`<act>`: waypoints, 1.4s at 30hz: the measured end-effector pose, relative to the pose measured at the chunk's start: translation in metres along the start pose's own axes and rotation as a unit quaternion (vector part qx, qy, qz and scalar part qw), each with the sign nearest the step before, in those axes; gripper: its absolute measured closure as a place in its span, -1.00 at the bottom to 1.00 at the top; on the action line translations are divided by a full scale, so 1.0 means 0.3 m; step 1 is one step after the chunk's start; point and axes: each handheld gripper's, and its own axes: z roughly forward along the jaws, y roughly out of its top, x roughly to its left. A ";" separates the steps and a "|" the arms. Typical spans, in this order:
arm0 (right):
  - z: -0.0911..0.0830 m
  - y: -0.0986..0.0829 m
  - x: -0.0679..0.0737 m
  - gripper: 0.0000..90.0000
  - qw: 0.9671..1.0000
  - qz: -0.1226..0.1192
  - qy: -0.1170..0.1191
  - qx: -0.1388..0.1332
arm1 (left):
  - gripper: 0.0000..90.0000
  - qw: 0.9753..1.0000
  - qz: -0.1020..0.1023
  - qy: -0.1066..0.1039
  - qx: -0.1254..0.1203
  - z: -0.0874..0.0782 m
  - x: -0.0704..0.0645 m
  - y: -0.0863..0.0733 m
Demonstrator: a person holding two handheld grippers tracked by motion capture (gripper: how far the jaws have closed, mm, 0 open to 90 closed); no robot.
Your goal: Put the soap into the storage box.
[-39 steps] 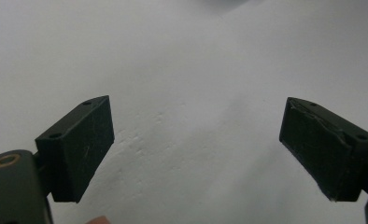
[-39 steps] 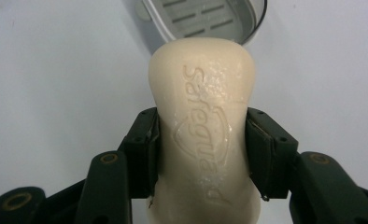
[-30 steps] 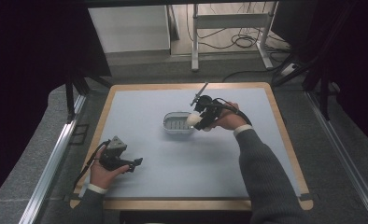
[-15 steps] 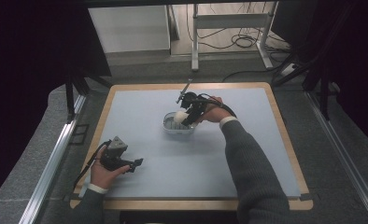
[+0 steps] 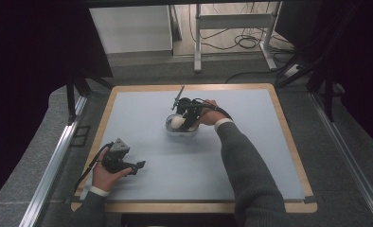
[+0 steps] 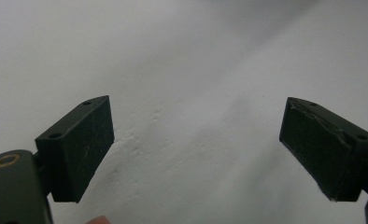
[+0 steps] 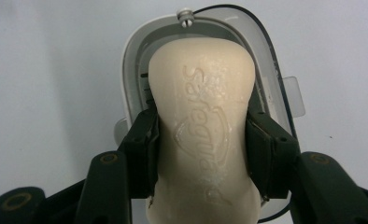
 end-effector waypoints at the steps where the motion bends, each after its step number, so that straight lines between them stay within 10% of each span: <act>1: 0.000 0.000 0.000 0.08 1.000 0.000 0.000 0.000 | -0.77 1.000 0.000 0.000 0.000 0.000 0.000 0.000; 20: -0.114 -0.060 0.026 -0.16 0.998 0.039 -0.007 -0.053 | -0.77 1.000 0.000 0.000 -0.001 0.002 -0.001 -0.001; 35: -0.247 -0.269 0.101 -0.21 0.988 0.095 -0.041 -0.118 | -0.77 1.000 -0.002 0.001 -0.001 -0.001 -0.008 -0.003; 42: -0.285 -0.431 0.176 -0.21 0.977 0.132 -0.061 -0.154 | -0.77 1.000 -0.005 0.000 -0.001 0.003 -0.011 -0.004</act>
